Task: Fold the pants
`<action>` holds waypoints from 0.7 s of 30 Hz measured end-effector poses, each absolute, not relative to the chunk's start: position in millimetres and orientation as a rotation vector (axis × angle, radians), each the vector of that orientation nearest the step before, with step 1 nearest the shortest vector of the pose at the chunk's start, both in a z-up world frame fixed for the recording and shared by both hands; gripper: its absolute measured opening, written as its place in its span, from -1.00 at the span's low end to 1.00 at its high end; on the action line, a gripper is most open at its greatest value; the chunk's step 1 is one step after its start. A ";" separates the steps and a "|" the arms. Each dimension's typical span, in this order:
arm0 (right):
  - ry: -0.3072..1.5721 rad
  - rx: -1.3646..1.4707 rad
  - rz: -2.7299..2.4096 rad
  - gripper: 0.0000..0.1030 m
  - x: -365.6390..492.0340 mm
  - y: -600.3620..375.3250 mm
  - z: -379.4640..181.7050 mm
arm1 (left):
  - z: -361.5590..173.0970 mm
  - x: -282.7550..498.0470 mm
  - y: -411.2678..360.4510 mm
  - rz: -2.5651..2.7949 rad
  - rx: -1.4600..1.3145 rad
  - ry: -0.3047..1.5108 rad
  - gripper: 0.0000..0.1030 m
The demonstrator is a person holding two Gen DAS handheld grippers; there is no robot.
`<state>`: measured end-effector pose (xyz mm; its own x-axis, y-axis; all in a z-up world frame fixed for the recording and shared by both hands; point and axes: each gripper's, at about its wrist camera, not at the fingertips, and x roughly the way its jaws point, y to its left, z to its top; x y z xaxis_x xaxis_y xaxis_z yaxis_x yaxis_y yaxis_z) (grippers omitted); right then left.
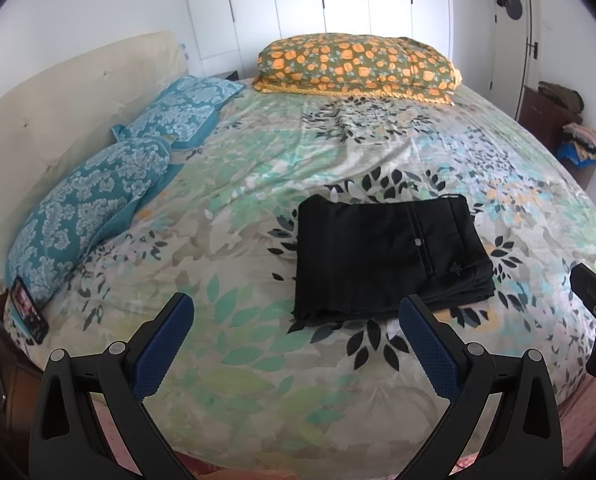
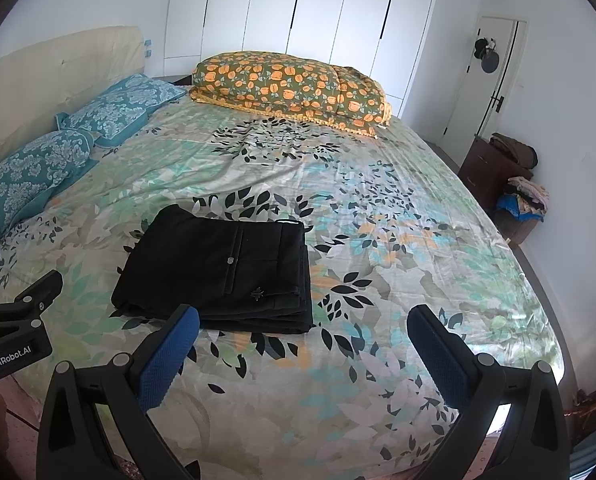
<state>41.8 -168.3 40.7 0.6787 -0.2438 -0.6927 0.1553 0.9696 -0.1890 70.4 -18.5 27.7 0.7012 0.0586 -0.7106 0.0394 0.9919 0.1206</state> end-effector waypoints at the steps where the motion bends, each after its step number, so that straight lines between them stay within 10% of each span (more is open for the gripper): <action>1: 0.795 -0.118 -0.224 1.00 41.8 -167.7 40.4 | 28.0 70.4 -18.6 0.011 0.131 0.793 0.99; 21: 0.801 -0.120 -0.219 1.00 42.1 -164.2 38.7 | 26.7 69.7 -23.4 0.001 0.132 0.796 0.99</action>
<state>42.1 -164.2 38.7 0.6750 -0.2392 -0.6980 0.1486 0.9707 -0.1889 69.8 -23.4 26.7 0.7002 0.0505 -0.7122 0.0487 0.9918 0.1182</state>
